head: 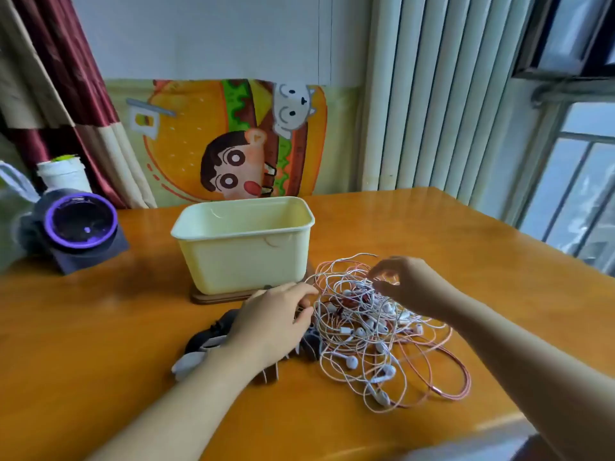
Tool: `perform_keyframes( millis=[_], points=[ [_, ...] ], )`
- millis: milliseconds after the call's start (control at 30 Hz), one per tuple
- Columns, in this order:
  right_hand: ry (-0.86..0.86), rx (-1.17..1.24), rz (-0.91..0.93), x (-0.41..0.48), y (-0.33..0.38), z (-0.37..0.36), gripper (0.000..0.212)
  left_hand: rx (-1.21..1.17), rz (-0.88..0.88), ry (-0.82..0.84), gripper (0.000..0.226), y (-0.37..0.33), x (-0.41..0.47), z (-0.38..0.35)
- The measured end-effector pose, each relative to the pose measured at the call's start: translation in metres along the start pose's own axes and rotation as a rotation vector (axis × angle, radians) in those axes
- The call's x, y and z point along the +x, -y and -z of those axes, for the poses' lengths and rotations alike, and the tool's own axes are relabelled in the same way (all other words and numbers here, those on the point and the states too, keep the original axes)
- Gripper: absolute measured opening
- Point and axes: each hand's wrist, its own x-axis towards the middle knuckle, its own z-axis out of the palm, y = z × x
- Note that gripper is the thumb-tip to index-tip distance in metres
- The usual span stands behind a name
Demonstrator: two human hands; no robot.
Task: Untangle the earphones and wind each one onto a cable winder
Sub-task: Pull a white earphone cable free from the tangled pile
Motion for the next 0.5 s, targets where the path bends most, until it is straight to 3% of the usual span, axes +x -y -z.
perform_keyframes(
  millis=[233,367,500],
  points=[
    [0.258,-0.050,0.071,-0.016,-0.018,-0.004,0.022,-0.040,-0.089,0.182,0.036,-0.009,0.011,-0.023],
    [0.327,-0.020,0.078,-0.022,-0.029,-0.001,0.022,0.000,-0.149,0.199,0.054,-0.014,0.022,-0.035],
    [0.293,0.126,0.045,-0.026,-0.036,0.013,0.025,0.114,-0.178,0.225,0.050,-0.021,0.030,-0.042]
  ],
)
